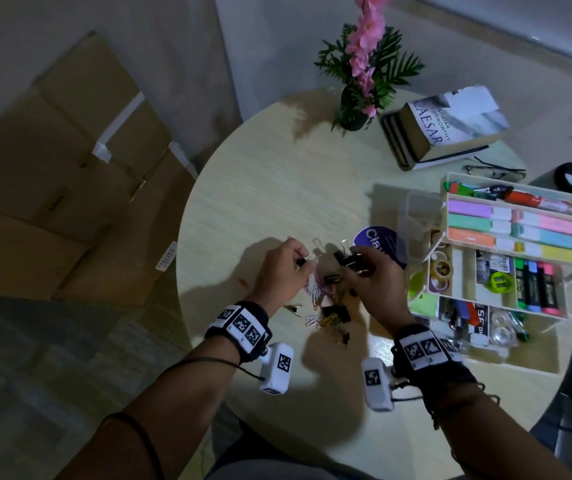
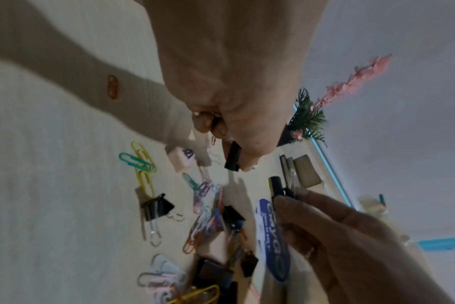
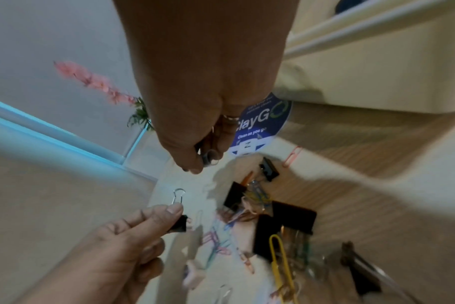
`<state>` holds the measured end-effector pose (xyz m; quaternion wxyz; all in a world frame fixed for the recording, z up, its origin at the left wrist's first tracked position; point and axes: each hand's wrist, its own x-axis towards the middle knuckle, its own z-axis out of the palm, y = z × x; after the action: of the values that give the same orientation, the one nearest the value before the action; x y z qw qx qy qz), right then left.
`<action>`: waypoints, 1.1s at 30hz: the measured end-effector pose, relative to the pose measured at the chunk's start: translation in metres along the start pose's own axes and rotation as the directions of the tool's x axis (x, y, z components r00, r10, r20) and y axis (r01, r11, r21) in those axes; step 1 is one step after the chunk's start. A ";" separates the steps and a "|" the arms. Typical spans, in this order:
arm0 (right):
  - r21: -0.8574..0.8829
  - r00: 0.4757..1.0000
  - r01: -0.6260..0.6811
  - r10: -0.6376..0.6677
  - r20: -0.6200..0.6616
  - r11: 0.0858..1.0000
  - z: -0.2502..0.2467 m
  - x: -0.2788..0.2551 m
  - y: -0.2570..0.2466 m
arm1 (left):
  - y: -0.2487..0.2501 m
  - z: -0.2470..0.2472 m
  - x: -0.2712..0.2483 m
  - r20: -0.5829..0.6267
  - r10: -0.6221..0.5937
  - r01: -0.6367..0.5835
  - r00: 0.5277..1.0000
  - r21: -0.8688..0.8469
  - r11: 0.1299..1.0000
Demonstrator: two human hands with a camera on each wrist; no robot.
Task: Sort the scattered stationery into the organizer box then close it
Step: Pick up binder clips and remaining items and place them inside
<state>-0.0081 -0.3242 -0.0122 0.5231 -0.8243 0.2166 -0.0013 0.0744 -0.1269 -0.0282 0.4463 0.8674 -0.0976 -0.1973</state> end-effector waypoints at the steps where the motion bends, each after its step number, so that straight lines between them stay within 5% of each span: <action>1: 0.100 0.999 -0.045 0.046 0.000 0.994 -0.003 -0.007 -0.002 | 0.002 -0.002 -0.001 0.000 0.010 -0.010 1.000 -0.023 1.000; 5: 0.422 0.989 -0.144 0.140 0.042 0.895 -0.029 -0.043 -0.010 | 0.022 -0.002 -0.010 0.085 0.027 -0.015 0.996 -0.142 0.990; 11: 0.575 0.991 -0.115 0.129 0.017 0.810 -0.096 -0.092 -0.004 | 0.057 0.028 -0.034 0.297 0.039 -0.004 0.954 -0.118 0.993; 17: 0.849 0.931 -0.343 0.265 0.251 0.401 -0.163 -0.125 0.006 | 0.097 0.064 -0.060 0.458 0.027 0.061 0.889 -0.176 0.983; 19: 0.862 0.922 -0.369 0.255 0.291 0.348 -0.179 -0.131 0.014 | 0.111 0.077 -0.067 0.491 0.033 0.050 0.871 -0.154 0.987; 28: 0.844 0.932 -0.358 0.206 0.298 0.399 -0.205 -0.127 0.046 | 0.134 0.107 -0.084 0.469 0.004 0.053 0.883 -0.108 0.993; 30: 0.747 0.937 -0.349 0.207 0.281 0.565 -0.204 -0.118 0.056 | 0.136 0.109 -0.086 0.453 -0.008 0.062 0.891 -0.106 0.992; 33: 0.338 0.959 -0.224 0.146 0.243 0.914 -0.198 -0.095 0.069 | 0.137 0.109 -0.090 0.414 -0.008 0.056 0.910 -0.104 0.993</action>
<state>-0.1640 -0.4852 0.0393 0.6837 -0.6848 0.2328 0.0970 -0.0526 -0.2556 0.0491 0.4609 0.7807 -0.1643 -0.3887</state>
